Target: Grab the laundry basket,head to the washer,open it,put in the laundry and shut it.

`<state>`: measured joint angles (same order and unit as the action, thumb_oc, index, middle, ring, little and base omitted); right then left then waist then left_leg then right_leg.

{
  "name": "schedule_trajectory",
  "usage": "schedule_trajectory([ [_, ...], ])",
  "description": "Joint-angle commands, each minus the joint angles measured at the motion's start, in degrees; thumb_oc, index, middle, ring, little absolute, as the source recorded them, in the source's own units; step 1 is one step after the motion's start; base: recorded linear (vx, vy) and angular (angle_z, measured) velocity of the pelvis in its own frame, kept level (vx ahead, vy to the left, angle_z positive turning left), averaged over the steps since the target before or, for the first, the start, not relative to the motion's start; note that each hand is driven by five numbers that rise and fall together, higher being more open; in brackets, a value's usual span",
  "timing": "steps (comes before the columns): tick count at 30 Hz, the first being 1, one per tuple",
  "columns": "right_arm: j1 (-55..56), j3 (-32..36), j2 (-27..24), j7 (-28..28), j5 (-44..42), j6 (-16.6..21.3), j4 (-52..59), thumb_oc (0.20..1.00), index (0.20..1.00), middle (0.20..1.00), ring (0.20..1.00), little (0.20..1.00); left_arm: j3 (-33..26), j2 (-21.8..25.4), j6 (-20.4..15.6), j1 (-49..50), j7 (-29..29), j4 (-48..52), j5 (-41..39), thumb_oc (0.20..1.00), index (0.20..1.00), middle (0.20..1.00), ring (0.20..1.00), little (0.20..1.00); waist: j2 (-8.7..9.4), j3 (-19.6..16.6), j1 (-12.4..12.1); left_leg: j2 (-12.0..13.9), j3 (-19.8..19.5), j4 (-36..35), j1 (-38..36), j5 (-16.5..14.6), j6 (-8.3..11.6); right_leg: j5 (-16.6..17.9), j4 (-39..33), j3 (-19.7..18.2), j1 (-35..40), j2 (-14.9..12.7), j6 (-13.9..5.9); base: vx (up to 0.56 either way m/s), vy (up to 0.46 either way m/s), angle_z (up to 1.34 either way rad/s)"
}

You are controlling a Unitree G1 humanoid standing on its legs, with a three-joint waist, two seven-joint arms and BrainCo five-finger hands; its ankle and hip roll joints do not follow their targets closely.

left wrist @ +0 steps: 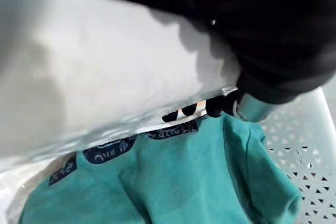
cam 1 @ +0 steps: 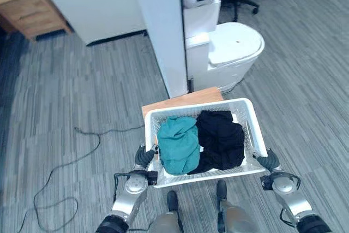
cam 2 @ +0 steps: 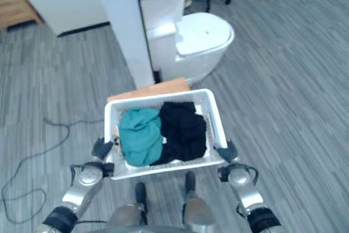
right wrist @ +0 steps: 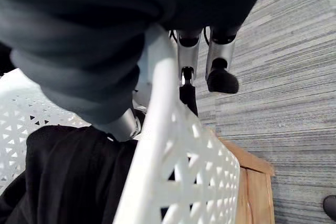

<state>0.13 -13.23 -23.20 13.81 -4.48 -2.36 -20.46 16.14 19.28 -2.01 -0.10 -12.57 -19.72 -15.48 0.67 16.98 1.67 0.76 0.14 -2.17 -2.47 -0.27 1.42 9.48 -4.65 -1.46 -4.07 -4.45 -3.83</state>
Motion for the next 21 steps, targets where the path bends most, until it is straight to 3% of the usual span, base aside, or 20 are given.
schedule_trajectory([
  [1, -1.6, 2.0, 1.7, -7.0, -4.9, 6.7, 5.9, 0.2, 0.2, 0.2, 0.2, 0.2, 0.5, -2.8, -4.4, -2.3, 7.1, 3.6, -6.1, 0.2, 0.2, 0.2, 0.2, 0.2, 0.28, -6.5, 2.7, -2.8, -1.7, 3.6, 1.8, -4.0, -1.09, -8.2, 2.5, -0.2, 1.1, 4.6, 0.77, 0.02, 0.072, -1.26],
  [2, -1.5, 2.0, 1.7, -7.0, -4.8, 6.7, 6.1, 0.2, 0.2, 0.2, 0.2, 0.2, 0.6, -2.8, -4.3, -2.2, 7.1, 3.6, -6.1, 0.2, 0.2, 0.2, 0.2, 0.2, 0.26, -6.5, 2.5, -2.8, -1.6, 3.5, 1.6, -4.0, -1.1, -8.2, 2.5, -0.3, 1.2, 4.7, 0.76, 0.01, 0.126, -0.78],
  [5, 2.3, 3.5, 2.7, -8.2, -4.9, 6.8, 11.2, 0.2, 0.2, 0.2, 0.2, 0.2, 1.0, -2.4, -4.3, -0.8, 7.9, 6.7, -6.4, 0.2, 0.2, 0.2, 0.2, 0.2, -0.47, -7.3, 5.4, -3.3, 3.9, 0.8, -0.5, -4.0, -2.47, -6.3, 3.5, -4.8, -0.7, 5.4, -0.93, -0.06, 0.16, -0.62],
  [8, 2.3, 3.3, 2.8, -8.4, -5.1, 7.1, 13.2, 0.2, 0.2, 0.2, 0.2, 0.2, 1.0, -2.1, -4.7, -1.0, 7.4, 8.1, -6.6, 0.2, 0.2, 0.2, 0.2, 0.2, -0.54, -6.8, 6.0, -3.3, 7.6, 0.4, -0.5, -4.3, -3.04, -5.1, 4.3, -7.3, -2.8, 6.1, -2.0, -0.07, 0.068, -1.23],
  [9, 2.2, 3.4, 2.9, -8.4, -5.3, 7.5, 15.2, 0.2, 0.2, 0.2, 0.2, 0.2, 0.6, -1.9, -5.3, -1.4, 6.5, 9.8, -7.1, 0.2, 0.2, 0.2, 0.2, 0.2, -0.43, -5.9, 6.1, -2.8, 11.7, 0.6, -0.1, -4.8, -3.47, -4.5, 6.0, -6.6, -5.7, 6.4, -2.81, -0.11, 0.019, -1.46],
  [10, 2.2, 3.4, 3.1, -8.2, -5.2, 7.9, 16.3, 0.2, 0.2, 0.2, 0.2, 0.2, 0.6, -1.9, -5.8, -1.9, 6.0, 10.2, -7.4, 0.2, 0.2, 0.2, 0.2, 0.2, -0.64, -5.3, 5.7, -2.2, 13.6, 0.8, -0.1, -5.2, -3.43, -5.1, 7.0, -2.3, -6.7, 5.5, -2.82, -0.09, -0.012, -1.39],
  [11, 2.2, 3.4, 3.1, -8.2, -5.2, 7.8, 16.3, 0.2, 0.2, 0.2, 0.2, 0.2, 0.6, -1.9, -5.9, -1.9, 6.0, 10.2, -7.4, 0.2, 0.2, 0.2, 0.2, 0.2, -0.52, -5.5, 5.7, -2.2, 13.7, 0.8, 0.2, -5.0, -3.41, -5.0, 7.0, -2.4, -6.9, 5.4, -2.79, -0.05, -0.05, -1.71],
  [12, 2.2, 3.5, 3.3, -8.1, -5.3, 8.0, 17.1, 0.2, 0.2, 0.2, 0.2, 0.2, 0.7, -1.9, -6.0, -2.4, 6.0, 10.5, -7.6, 0.2, 0.2, 0.2, 0.2, 0.2, -0.68, -5.3, 5.4, -1.6, 15.2, 0.7, 0.3, -4.9, -3.19, -5.8, 7.8, 2.9, -7.5, 3.9, -2.35, 0.05, -0.072, -1.96],
  [13, 2.4, 3.5, 3.7, -7.8, -5.3, 8.6, 18.3, 0.2, 0.2, 0.2, 0.2, 0.2, 0.5, -1.9, -6.3, -2.9, 5.3, 11.1, -8.2, 0.2, 0.2, 0.2, 0.2, 0.2, -1.88, -5.3, 4.4, 0.7, 18.6, 0.6, -1.1, -5.9, -2.33, -9.9, 10.2, 15.6, -6.8, 0.6, -1.74, 0.05, -0.115, -1.7],
  [14, 2.0, 3.0, 3.9, -7.8, -5.4, 8.9, 18.5, 0.2, 0.2, 0.2, 0.2, 0.2, -0.3, -1.9, -6.6, -3.0, 4.9, 11.3, -8.7, 0.2, 0.2, 0.2, 0.2, 0.2, -2.02, -5.5, 3.4, 1.6, 21.3, 0.8, -1.3, -5.8, -1.95, -10.7, 10.8, 22.4, -6.1, -1.7, -1.42, 0.09, -0.141, -1.67],
  [15, 2.1, 2.8, 3.9, -8.0, -5.3, 9.1, 18.8, 0.2, 0.2, 0.2, 0.2, 0.2, -0.4, -1.8, -6.7, -3.0, 5.1, 11.4, -8.7, 0.2, 0.2, 0.2, 0.2, 0.2, -1.9, -5.9, 2.9, 2.2, 23.4, 1.5, -1.7, -6.3, -1.67, -11.4, 9.9, 26.3, -4.5, -2.9, -1.15, 0.06, -0.137, -1.61],
  [17, 2.4, 2.8, 4.1, -8.1, -5.3, 9.0, 19.1, 0.2, 0.2, 0.2, 0.2, 0.2, 0.4, -1.9, -6.4, -2.7, 5.7, 11.2, -8.4, 0.2, 0.2, 0.2, 0.2, 0.2, -1.48, -6.4, 2.9, 2.4, 25.3, 2.2, -2.6, -7.1, -1.55, -11.4, 9.3, 26.7, -3.6, -3.1, -0.73, 0.17, -0.124, -1.33],
  [18, 3.7, 3.2, 3.7, -8.0, -5.9, 9.1, 19.6, 0.2, 0.2, 0.2, 0.2, 0.2, 0.7, -2.4, -6.5, -2.4, 5.9, 10.6, -8.4, 0.2, 0.2, 0.2, 0.2, 0.2, -0.95, -7.3, 3.7, 3.3, 26.7, 6.6, -3.4, -9.3, -1.24, -11.5, 8.6, 23.0, -3.2, -2.1, -0.98, 0.32, -0.196, -1.29],
  [20, 4.0, 3.3, 3.3, -7.3, -6.5, 9.3, 19.7, 0.2, 0.2, 0.2, 0.2, 0.2, 1.9, -3.3, -6.6, -2.7, 5.6, 10.1, -9.0, 0.2, 0.2, 0.2, 0.2, 0.2, -0.58, -7.3, 4.1, 6.1, 26.9, 15.8, -2.4, -8.2, 0.05, -12.0, 7.6, 20.4, -1.3, -0.6, 0.38, 0.32, -0.269, -1.05],
  [21, 4.1, 3.3, 3.3, -7.2, -6.5, 9.3, 19.7, 0.2, 0.2, 0.2, 0.2, 0.2, 2.0, -3.3, -6.6, -2.8, 5.6, 10.0, -9.0, 0.2, 0.2, 0.2, 0.2, 0.2, -0.68, -7.2, 4.0, 6.6, 26.9, 16.7, -2.1, -8.5, 0.41, -12.0, 7.4, 20.3, -1.1, -0.2, 0.61, 0.19, -0.236, -0.55],
])
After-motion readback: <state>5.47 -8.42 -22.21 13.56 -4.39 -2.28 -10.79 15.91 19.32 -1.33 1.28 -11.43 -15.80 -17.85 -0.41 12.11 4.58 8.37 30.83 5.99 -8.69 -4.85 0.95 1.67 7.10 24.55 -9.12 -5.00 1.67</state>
